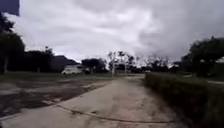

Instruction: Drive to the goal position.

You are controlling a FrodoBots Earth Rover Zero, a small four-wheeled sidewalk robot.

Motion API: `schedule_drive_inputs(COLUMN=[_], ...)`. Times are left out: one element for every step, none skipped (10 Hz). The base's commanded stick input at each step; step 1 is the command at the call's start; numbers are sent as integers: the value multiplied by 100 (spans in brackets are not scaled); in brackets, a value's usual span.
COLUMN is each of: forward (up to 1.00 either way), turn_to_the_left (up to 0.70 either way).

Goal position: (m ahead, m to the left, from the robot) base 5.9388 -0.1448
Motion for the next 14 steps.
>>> schedule_drive_inputs(forward=[50,50,50,50,50,50,50,50,50,50,50,50,50,50], turn_to_the_left=[0,0,0,0,0,0,0,0,0,0,0,-3,-20,-50])
